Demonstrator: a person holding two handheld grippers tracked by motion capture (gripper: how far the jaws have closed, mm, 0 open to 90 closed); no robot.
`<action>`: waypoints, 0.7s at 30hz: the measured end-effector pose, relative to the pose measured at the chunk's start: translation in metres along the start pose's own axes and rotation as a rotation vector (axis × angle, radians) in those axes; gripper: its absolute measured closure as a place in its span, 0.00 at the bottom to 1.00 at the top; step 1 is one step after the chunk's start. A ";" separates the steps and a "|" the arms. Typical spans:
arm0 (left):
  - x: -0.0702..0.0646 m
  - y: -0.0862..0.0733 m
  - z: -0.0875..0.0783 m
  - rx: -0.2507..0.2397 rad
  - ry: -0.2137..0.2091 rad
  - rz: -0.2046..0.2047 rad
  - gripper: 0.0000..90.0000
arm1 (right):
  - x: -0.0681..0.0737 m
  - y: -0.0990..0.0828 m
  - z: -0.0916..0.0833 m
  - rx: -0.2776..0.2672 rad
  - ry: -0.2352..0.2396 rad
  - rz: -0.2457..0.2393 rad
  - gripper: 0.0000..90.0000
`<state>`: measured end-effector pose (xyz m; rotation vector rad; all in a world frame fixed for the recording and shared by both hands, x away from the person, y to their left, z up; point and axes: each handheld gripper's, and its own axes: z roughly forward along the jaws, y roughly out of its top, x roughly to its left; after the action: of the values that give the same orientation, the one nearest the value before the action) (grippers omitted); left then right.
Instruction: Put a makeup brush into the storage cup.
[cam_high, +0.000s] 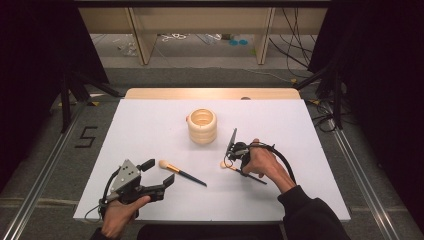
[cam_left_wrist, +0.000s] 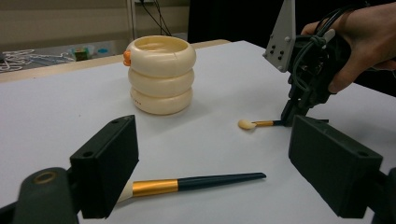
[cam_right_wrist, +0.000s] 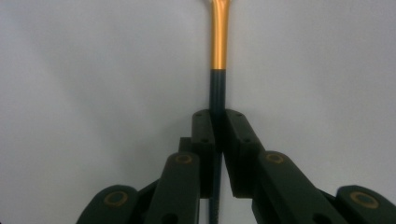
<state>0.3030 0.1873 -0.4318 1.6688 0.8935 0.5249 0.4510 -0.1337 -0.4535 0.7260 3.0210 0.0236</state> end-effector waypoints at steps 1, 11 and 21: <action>0.000 0.000 0.000 0.000 0.000 0.001 0.17 | 0.000 0.000 0.000 0.002 -0.003 -0.003 0.92; 0.000 0.000 -0.001 0.001 0.003 -0.001 0.17 | 0.000 -0.001 -0.010 -0.043 -0.007 0.007 0.93; 0.000 0.000 -0.001 -0.001 0.002 0.002 0.17 | -0.011 -0.009 -0.036 -0.197 -0.019 0.029 0.93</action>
<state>0.3029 0.1879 -0.4312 1.6690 0.8932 0.5283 0.4551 -0.1465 -0.4179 0.7457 2.9337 0.3087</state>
